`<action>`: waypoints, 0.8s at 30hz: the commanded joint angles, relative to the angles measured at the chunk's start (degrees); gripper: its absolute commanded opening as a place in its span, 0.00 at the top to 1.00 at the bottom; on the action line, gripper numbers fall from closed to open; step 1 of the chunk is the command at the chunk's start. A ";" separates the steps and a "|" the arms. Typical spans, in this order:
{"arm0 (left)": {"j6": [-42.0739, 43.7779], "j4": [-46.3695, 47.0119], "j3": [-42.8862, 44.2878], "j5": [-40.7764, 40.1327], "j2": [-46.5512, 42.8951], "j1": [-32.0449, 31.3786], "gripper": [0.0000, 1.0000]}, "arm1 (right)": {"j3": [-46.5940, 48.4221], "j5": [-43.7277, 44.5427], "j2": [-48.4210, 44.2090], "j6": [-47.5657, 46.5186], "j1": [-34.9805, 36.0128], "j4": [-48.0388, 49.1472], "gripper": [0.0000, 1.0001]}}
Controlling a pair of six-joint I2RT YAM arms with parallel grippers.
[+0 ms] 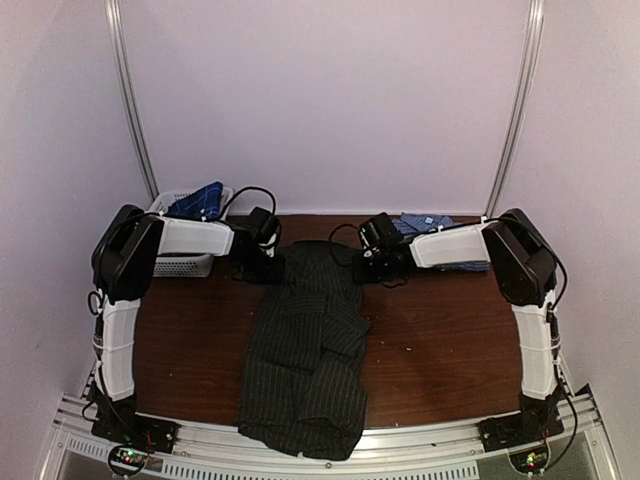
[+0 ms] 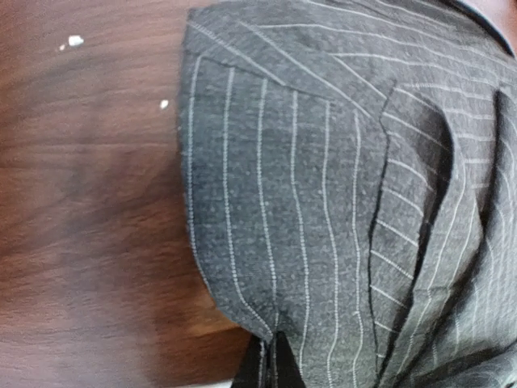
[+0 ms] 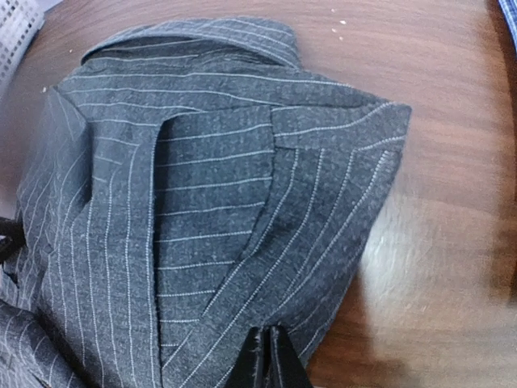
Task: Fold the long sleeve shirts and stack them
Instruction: Move the crumpled shirt to the center of the board.
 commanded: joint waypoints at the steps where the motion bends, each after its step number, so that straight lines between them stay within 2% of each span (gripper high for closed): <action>1: -0.83 1.46 2.83 1.81 3.23 0.30 1.00 | 5.91 1.71 2.62 -2.62 -1.99 -3.56 1.00; 10: -1.56 0.98 10.22 0.61 6.60 1.93 1.00 | 20.11 1.86 9.97 -5.53 -4.62 -10.23 1.00; 11: -1.07 0.56 11.27 0.93 7.05 2.01 1.00 | 21.21 1.66 10.01 -5.63 -4.61 -11.04 0.94; 12: -0.40 0.22 12.38 1.52 7.34 2.05 1.00 | 21.78 1.37 9.60 -5.64 -4.63 -12.00 0.84; 13: 0.16 -0.08 13.18 1.80 7.38 2.06 0.94 | 21.39 0.98 8.74 -5.71 -4.57 -12.23 0.73; 14: 0.59 -0.75 13.81 1.81 7.21 2.06 0.81 | 20.37 0.65 7.33 -5.75 -4.50 -12.05 0.63; 15: 0.98 -1.29 14.26 1.88 6.87 2.06 0.74 | 19.11 0.49 5.72 -5.82 -4.45 -11.53 0.55; 17: 1.87 -1.56 14.08 2.39 5.56 1.98 0.62 | 16.04 0.26 2.34 -5.88 -4.35 -10.77 0.44; 20: 2.55 -1.61 11.66 2.37 2.27 1.69 0.48 | 10.48 0.01 -3.32 -6.27 -3.54 -10.02 0.37; 24: 2.78 0.46 4.09 3.74 -4.75 0.14 0.43 | -0.67 -0.90 -11.71 -6.01 -1.48 -6.38 0.32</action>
